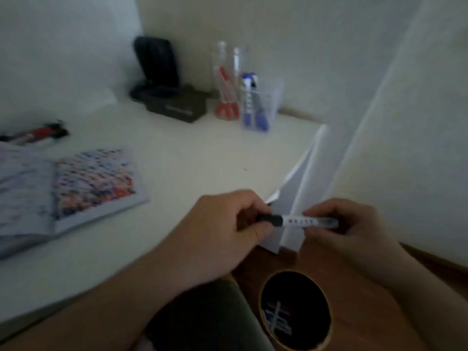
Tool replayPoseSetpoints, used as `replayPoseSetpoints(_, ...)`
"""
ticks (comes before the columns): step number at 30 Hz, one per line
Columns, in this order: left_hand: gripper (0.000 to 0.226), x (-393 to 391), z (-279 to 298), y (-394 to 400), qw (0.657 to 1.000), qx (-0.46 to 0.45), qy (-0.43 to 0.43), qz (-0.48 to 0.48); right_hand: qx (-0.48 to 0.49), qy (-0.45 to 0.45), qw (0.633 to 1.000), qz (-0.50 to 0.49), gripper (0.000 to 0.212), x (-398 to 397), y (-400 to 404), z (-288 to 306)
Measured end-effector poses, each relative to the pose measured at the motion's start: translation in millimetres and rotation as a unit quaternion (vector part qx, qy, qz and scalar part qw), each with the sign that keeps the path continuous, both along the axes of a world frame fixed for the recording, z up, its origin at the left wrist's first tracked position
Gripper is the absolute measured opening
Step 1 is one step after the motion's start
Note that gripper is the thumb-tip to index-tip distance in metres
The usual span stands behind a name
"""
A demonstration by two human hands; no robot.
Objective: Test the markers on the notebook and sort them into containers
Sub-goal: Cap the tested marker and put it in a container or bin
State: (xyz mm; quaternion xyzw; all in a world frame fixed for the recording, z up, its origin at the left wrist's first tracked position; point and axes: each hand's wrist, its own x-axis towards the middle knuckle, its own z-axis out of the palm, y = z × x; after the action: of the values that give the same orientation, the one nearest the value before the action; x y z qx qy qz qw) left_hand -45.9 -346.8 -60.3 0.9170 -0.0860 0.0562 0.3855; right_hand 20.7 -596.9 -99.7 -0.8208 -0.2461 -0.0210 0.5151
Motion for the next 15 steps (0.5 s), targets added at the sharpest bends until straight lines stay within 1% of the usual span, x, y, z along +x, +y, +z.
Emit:
replayPoseSetpoints(1, 0.016, -3, -18, -25, 1.0, 0.004, 0.01, -0.023, -0.019, 0.034, 0.999, -0.016, 0.021, -11, -28, -18)
replayPoseSetpoints(2, 0.017, -4, -39, -46, 0.998, 0.012, 0.037, -0.044, -0.051, 0.076, 0.995, -0.031, 0.025, -23, -53, -39)
replayPoseSetpoints(4, 0.016, 3, -92, -80, 0.988, 0.024, 0.136, -0.073, -0.136, 0.151, 0.978, -0.045, 0.026, -41, -91, -86)
replayPoseSetpoints(6, 0.016, 11, -149, -101, 0.964, 0.042, 0.246, -0.089, -0.205, 0.211, 0.955, -0.034, 0.02, -55, -112, -137)
replayPoseSetpoints(8, 0.02, 18, -198, -111, 0.941, 0.08, 0.312, -0.107, -0.253, 0.242, 0.937, -0.022, 0.02, -60, -117, -179)
replayPoseSetpoints(10, 0.024, 26, -221, -116, 0.928, 0.113, 0.339, -0.108, -0.278, 0.242, 0.929, -0.024, 0.021, -57, -113, -209)
replayPoseSetpoints(11, 0.029, 31, -224, -117, 0.928, 0.116, 0.341, -0.101, -0.281, 0.244, 0.928, -0.028, 0.02, -53, -110, -217)
replayPoseSetpoints(12, 0.036, 36, -224, -117, 0.931, 0.111, 0.335, -0.09, -0.29, 0.247, 0.924, -0.03, 0.024, -45, -108, -225)
replayPoseSetpoints(14, 0.051, 42, -211, -115, 0.943, 0.094, 0.312, -0.065, -0.308, 0.222, 0.924, -0.039, 0.056, -32, -103, -232)
replayPoseSetpoints(15, 0.055, 43, -198, -113, 0.949, 0.089, 0.297, -0.063, -0.307, 0.196, 0.929, -0.057, 0.062, -26, -101, -228)
